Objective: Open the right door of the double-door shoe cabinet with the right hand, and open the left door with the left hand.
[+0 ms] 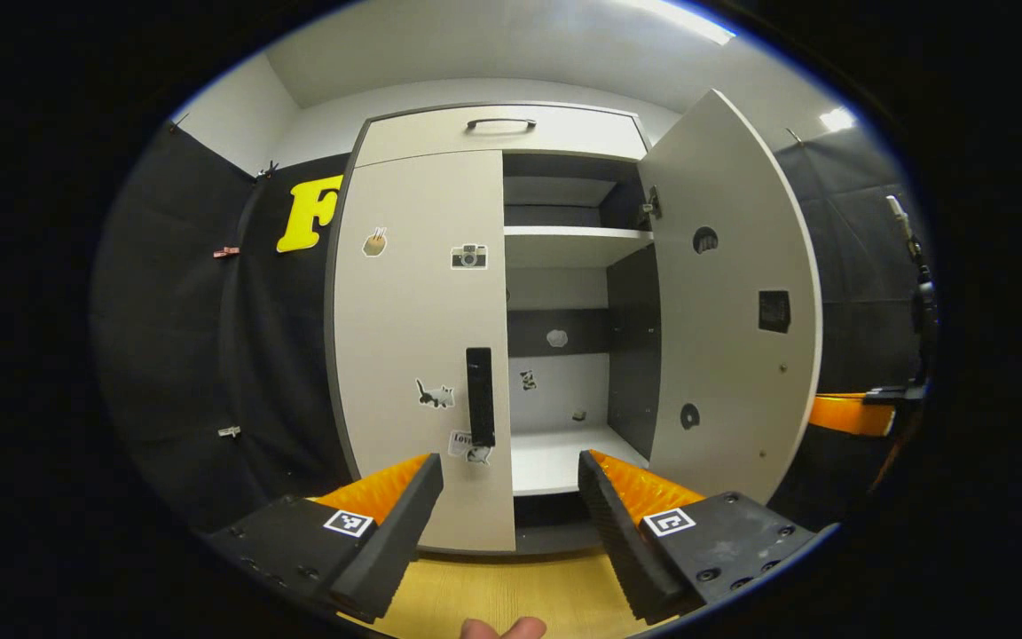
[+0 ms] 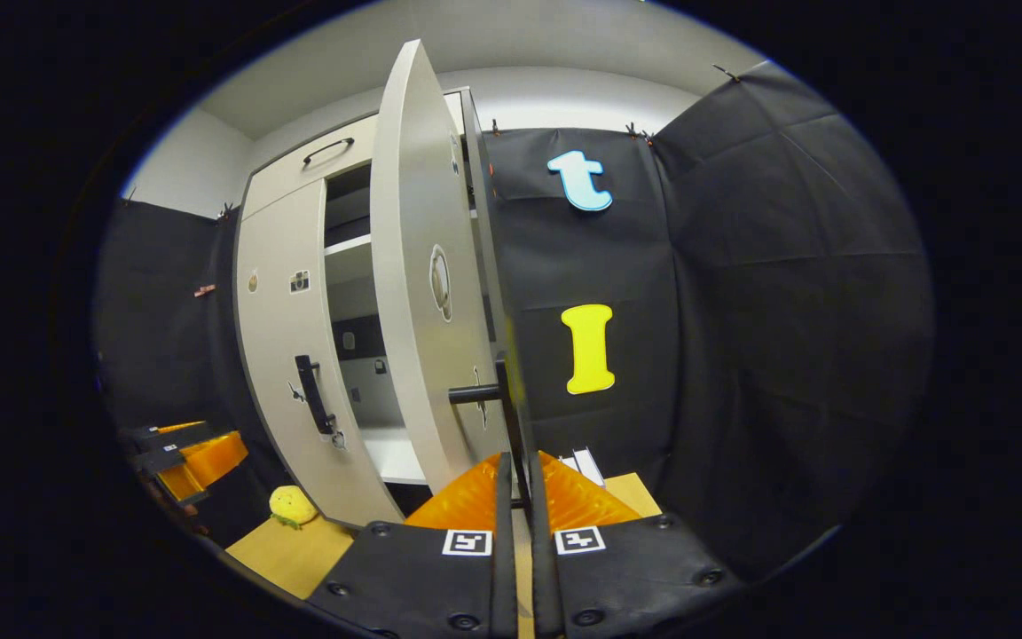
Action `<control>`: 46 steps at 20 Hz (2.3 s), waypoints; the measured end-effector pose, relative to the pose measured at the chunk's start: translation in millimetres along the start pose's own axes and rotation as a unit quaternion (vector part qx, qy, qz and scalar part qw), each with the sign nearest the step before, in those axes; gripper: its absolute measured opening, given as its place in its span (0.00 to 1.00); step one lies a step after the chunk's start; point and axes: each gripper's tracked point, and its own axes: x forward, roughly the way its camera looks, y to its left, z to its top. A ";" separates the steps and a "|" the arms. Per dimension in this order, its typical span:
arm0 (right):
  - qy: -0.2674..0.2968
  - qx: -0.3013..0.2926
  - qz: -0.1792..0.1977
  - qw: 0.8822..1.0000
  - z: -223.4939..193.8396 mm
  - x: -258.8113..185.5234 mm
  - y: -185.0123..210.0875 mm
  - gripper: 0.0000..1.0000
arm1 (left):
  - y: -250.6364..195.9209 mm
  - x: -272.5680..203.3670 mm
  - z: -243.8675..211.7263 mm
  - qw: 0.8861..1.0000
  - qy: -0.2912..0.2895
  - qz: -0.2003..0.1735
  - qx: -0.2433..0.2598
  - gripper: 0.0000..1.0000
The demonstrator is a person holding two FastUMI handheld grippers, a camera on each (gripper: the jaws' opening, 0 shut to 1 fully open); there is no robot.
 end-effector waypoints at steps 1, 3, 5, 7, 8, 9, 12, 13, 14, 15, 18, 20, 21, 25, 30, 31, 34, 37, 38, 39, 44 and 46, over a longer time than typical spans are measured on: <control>-0.005 -0.004 0.000 1.000 2.2 -1.7 -1.4 0.23 | 1.7 10.9 1.4 1.000 -0.001 -0.001 0.000 0.95; -0.011 -0.022 -0.001 1.000 5.8 -8.7 -7.9 0.27 | 0.1 31.3 4.5 1.000 -0.004 -0.007 0.001 0.95; -0.011 -0.039 0.000 0.999 5.5 -13.6 -13.9 0.58 | -2.8 51.0 6.1 1.000 -0.006 -0.019 0.003 0.95; -0.010 -0.040 -0.013 0.999 5.3 -21.1 -23.1 0.98 | -1.7 70.6 9.0 1.000 -0.011 -0.021 0.009 0.95; -0.011 -0.034 -0.016 0.999 5.7 -22.7 -24.6 0.96 | 0.5 80.8 10.0 1.000 -0.013 -0.018 0.013 0.92; -0.010 -0.028 -0.018 0.999 4.5 -24.0 -24.4 0.95 | 4.4 91.0 8.9 1.000 -0.012 -0.012 0.017 0.92; -0.013 -0.032 -0.027 0.999 5.1 -26.6 -35.1 0.95 | 16.8 118.5 7.3 0.999 -0.012 0.010 0.031 0.92; -0.016 -0.035 -0.032 0.999 5.6 -26.8 -39.8 0.95 | 19.8 126.5 4.5 0.999 -0.010 0.015 0.032 0.94; -0.018 -0.036 -0.036 0.999 6.9 -26.5 -43.9 0.95 | 21.4 133.9 3.4 0.999 -0.009 0.018 0.032 0.94; -0.019 -0.036 -0.039 0.998 7.1 -26.2 -47.1 0.95 | 23.4 140.6 2.2 0.999 -0.010 0.021 0.033 0.92; -0.018 -0.033 -0.049 0.998 8.0 -25.1 -54.8 0.95 | 28.9 160.6 -2.8 0.999 -0.008 0.028 0.025 0.86; -0.023 -0.040 -0.057 0.997 10.7 -23.5 -61.8 0.95 | 26.8 172.2 -5.1 1.000 -0.006 0.021 0.017 0.75; -0.026 -0.045 -0.060 0.997 11.9 -22.4 -64.6 0.95 | 27.8 177.1 -6.4 1.000 -0.005 0.021 0.015 0.72; -0.033 -0.057 -0.065 0.996 16.6 -21.0 -70.4 0.95 | 38.9 195.5 -12.8 0.999 0.002 0.041 0.018 0.66; -0.048 -0.058 -0.072 0.995 22.7 -20.6 -75.8 0.95 | 43.0 206.7 -15.0 0.999 0.004 0.050 0.001 0.40; -0.048 -0.058 -0.074 0.994 23.3 -20.9 -76.4 0.95 | 44.0 208.3 -14.2 0.999 0.003 0.054 0.001 0.37; -0.048 -0.054 -0.077 0.994 23.9 -25.9 -77.9 0.95 | 45.1 211.3 -17.6 0.998 0.000 0.067 -0.006 0.36; -0.046 -0.051 -0.077 0.995 24.2 -30.3 -75.7 0.95 | 44.1 210.0 -23.3 0.998 0.003 0.068 -0.007 0.36; -0.046 -0.052 -0.077 0.995 24.6 -32.8 -75.0 1.00 | 44.1 210.5 -21.8 0.998 0.007 0.063 -0.001 0.37; -0.046 -0.054 -0.078 0.994 24.8 -34.4 -73.8 0.95 | 44.4 210.3 -24.0 0.998 0.017 0.057 -0.005 0.35; -0.052 -0.047 -0.076 0.995 27.0 -41.5 -63.6 0.95 | 45.1 198.0 -23.7 0.999 0.020 0.023 -0.014 0.17; -0.049 -0.038 -0.076 0.995 25.0 -44.7 -55.9 0.95 | 48.3 182.6 -22.9 1.000 0.016 0.013 -0.019 0.16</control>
